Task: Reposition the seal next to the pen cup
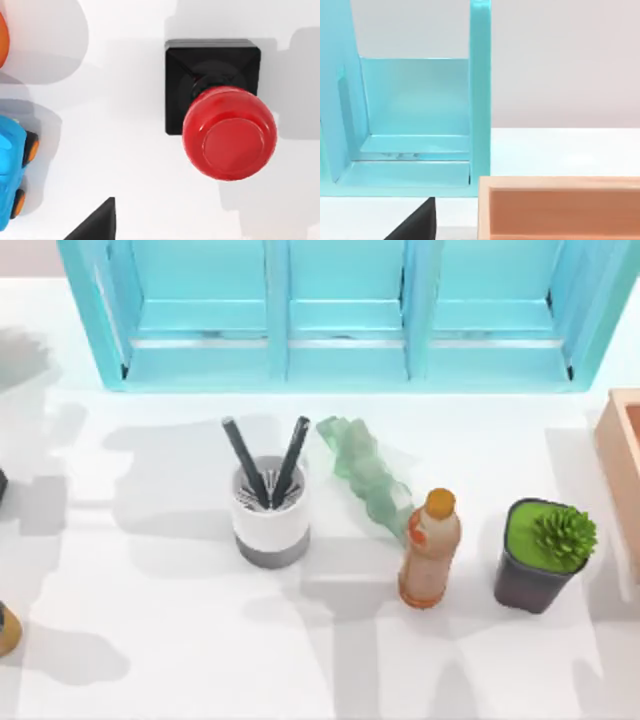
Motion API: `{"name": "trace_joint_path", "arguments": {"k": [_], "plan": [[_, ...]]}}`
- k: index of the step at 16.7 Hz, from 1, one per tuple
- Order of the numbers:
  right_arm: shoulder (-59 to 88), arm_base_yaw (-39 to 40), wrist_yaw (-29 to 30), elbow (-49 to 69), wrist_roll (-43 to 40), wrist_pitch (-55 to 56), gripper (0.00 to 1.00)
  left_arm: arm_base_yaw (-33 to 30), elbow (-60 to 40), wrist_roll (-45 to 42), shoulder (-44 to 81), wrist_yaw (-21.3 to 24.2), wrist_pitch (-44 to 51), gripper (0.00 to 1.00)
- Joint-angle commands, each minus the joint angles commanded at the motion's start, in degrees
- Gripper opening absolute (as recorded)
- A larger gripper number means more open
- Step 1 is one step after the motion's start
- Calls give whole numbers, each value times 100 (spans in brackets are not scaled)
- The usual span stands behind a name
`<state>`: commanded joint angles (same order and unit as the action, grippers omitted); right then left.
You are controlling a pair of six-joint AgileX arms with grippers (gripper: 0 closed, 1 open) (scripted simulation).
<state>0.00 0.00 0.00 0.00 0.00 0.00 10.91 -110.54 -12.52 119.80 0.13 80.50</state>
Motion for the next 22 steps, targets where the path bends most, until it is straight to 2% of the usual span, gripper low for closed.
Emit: {"name": "trace_joint_path", "arguments": {"k": [7, 15, 20, 22], "plan": [[0, 0, 0, 0, 0, 0, 100, -18, 60, 7, 43, 0, -75, 100], [0, 0, 0, 0, 0, 0, 100, 16, 1681, -20, 270, 2, -1948, 100], [0, 0, 0, 0, 0, 0, 100, 21, 1840, -24, 305, 3, -2116, 100], [0, 0, 0, 0, 0, 0, 100, 21, 1840, -24, 305, 3, -2116, 85]]}}
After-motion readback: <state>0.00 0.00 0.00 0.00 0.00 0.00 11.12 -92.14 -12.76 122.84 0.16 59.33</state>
